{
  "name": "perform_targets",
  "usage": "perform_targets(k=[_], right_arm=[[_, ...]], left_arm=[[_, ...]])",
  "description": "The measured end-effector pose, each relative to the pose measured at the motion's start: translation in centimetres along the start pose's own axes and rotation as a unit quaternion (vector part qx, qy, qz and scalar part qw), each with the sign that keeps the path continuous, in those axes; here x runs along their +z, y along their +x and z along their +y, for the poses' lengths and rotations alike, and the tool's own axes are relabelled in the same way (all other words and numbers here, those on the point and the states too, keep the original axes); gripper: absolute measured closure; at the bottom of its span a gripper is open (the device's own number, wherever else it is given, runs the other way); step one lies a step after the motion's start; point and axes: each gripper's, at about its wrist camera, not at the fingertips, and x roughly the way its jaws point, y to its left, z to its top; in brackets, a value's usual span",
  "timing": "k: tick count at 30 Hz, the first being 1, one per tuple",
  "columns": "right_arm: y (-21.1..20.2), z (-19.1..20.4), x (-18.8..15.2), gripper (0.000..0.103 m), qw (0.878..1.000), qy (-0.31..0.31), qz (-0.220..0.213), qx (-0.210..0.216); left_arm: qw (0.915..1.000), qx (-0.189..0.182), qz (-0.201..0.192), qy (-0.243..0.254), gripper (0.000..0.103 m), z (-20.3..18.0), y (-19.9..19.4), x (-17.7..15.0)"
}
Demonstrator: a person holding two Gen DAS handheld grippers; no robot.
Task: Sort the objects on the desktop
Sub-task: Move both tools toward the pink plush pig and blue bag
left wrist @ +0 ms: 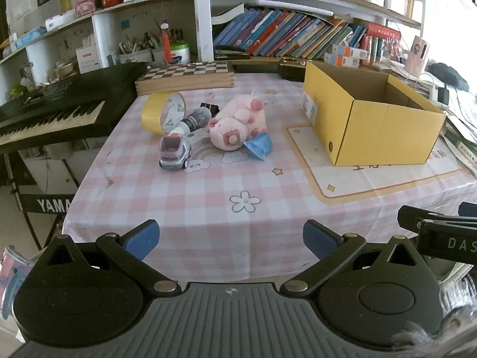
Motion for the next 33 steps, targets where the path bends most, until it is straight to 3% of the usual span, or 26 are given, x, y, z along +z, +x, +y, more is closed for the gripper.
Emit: perform_targets(k=[33], right_arm=[[-0.10, 0.75, -0.12, 0.000, 1.000, -0.003, -0.001, 0.003]], left_arm=[[1.0000, -0.001, 0.002, 0.002, 0.000, -0.05, 0.02, -0.38]])
